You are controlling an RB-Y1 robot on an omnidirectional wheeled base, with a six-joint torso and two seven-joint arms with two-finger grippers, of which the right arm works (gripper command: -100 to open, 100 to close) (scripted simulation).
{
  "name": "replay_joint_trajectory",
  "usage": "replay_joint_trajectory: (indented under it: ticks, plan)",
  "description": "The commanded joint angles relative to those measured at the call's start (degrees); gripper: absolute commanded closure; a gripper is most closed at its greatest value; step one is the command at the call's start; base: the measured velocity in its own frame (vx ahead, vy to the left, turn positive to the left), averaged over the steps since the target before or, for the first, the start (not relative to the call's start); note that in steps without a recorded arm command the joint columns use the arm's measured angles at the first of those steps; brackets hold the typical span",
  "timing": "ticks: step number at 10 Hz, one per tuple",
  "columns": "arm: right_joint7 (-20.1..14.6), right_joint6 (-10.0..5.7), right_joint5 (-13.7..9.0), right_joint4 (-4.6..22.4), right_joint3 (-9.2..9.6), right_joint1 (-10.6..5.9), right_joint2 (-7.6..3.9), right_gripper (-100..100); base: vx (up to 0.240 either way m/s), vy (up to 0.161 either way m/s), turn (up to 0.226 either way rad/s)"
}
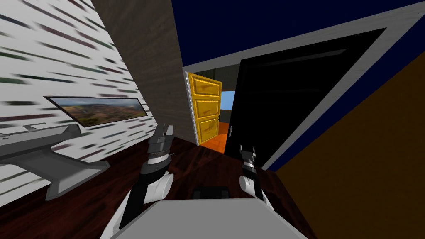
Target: Push the door open
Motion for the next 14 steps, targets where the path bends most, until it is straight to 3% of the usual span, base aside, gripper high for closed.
replay_joint_trajectory:
  ticks: [1,7,10,14]
  plan:
    - [-2.0,-0.24,-2.1,2.6,-0.03,-0.74,0.35,-100,0.116,-0.056,0.245]
    - [-6.6,-1.67,-6.4,9.6,0.00,-2.72,1.21,-100,0.100,-0.049,0.145]
    - [-10.6,-2.94,-10.3,15.8,0.03,-4.47,2.34,-100,0.130,-0.098,0.236]
    - [-14.4,-4.14,-13.9,21.7,0.06,-6.12,3.82,-100,0.139,-0.094,0.163]
